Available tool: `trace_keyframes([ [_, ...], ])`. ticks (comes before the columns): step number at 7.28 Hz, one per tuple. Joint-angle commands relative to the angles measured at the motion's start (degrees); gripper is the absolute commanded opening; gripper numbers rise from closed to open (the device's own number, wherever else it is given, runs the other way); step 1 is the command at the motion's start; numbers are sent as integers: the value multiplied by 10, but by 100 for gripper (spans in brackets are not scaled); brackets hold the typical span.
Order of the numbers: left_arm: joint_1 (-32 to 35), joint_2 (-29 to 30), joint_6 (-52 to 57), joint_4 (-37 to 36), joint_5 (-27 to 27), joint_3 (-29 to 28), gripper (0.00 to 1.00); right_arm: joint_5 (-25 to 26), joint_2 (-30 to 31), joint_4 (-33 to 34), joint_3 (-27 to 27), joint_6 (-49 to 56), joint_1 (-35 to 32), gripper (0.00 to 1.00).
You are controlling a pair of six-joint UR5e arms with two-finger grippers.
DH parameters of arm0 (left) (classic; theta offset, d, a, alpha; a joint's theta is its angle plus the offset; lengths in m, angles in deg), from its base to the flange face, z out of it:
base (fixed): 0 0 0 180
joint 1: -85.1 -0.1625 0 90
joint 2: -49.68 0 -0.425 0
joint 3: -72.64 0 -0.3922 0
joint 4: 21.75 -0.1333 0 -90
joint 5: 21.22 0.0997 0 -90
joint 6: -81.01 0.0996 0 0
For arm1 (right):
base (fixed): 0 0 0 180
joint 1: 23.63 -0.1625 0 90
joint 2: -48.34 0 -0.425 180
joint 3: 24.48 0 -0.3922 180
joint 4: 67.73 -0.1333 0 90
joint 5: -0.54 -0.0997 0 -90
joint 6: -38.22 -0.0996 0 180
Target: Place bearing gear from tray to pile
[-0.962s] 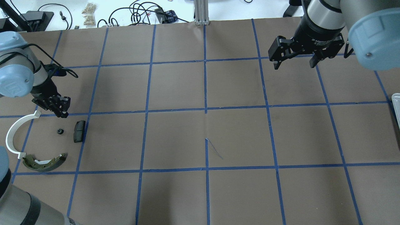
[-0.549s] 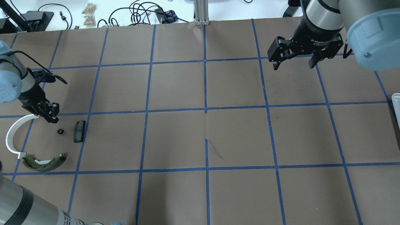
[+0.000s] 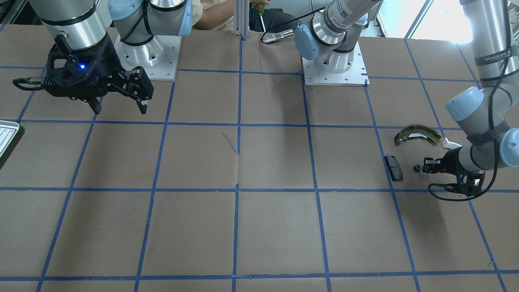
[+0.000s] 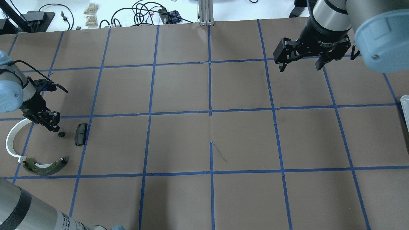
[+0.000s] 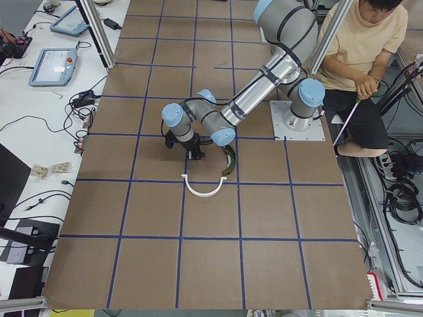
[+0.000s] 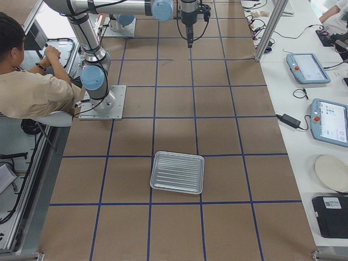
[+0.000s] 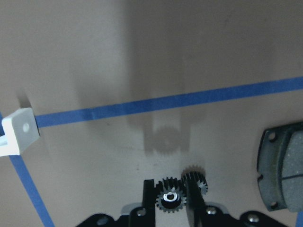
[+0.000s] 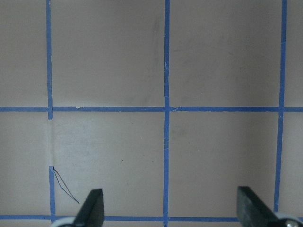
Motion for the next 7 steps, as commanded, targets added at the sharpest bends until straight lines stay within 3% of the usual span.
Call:
trace_keyframes([
  [1,-2,-9,8,-21,2,25,0,0,0,0,0,0,0,100],
  [6,-11,-10,18,-22,3,27,0,0,0,0,0,-1,0,100],
  [7,-11,-11,18,-21,3,27,26,0,0,0,0,-1,0,100],
])
